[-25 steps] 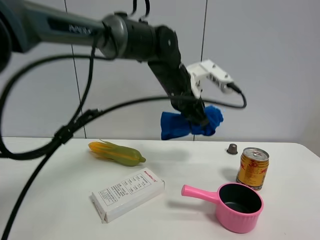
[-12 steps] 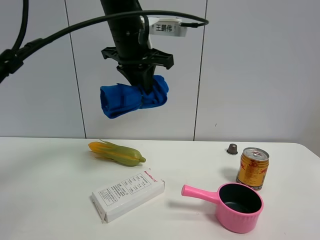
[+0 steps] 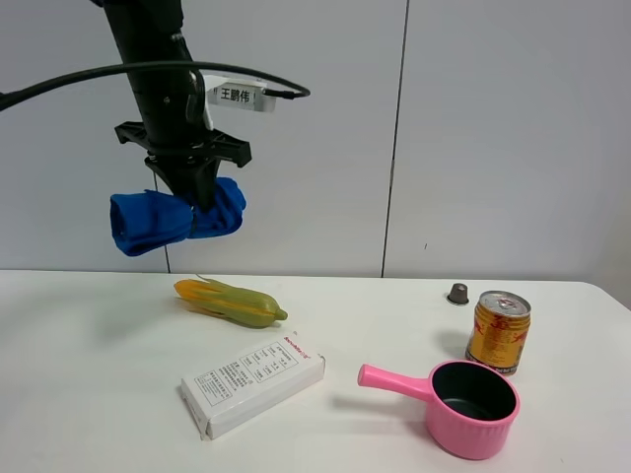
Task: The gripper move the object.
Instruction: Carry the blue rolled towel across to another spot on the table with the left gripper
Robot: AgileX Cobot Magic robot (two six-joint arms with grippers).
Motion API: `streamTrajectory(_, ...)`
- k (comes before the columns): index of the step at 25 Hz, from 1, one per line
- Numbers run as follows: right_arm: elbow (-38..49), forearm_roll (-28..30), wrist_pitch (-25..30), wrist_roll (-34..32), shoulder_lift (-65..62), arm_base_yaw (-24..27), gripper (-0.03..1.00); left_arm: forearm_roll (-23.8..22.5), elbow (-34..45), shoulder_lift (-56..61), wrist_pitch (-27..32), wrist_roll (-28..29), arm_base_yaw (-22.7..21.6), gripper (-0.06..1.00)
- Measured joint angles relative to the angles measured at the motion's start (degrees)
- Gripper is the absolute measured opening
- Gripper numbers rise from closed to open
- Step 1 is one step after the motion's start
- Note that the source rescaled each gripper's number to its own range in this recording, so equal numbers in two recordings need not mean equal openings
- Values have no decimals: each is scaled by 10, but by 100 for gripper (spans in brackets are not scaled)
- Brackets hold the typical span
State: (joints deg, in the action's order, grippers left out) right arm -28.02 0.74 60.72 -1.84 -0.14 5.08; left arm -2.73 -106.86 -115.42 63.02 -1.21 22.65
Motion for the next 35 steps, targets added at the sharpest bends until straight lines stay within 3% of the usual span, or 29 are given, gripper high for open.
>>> streamTrajectory(4,0,0,0,0,0,0,100,19,104,35,-75,-1,-19,1)
streamTrajectory(8,0,0,0,0,0,0,100,36,210,60,-186,-12,-22,1)
streamTrajectory(16,0,0,0,0,0,0,100,37,380,62,-379,7,-22,1)
streamTrajectory(20,0,0,0,0,0,0,100,38,406,62,-416,18,-30,1)
streamTrajectory(32,0,0,0,0,0,0,100,35,413,24,-439,18,-44,1)
streamTrajectory(34,0,0,0,0,0,0,100,27,413,17,-439,8,-44,12)
streamTrajectory(35,0,0,0,0,0,0,100,21,413,16,-439,5,-44,26)
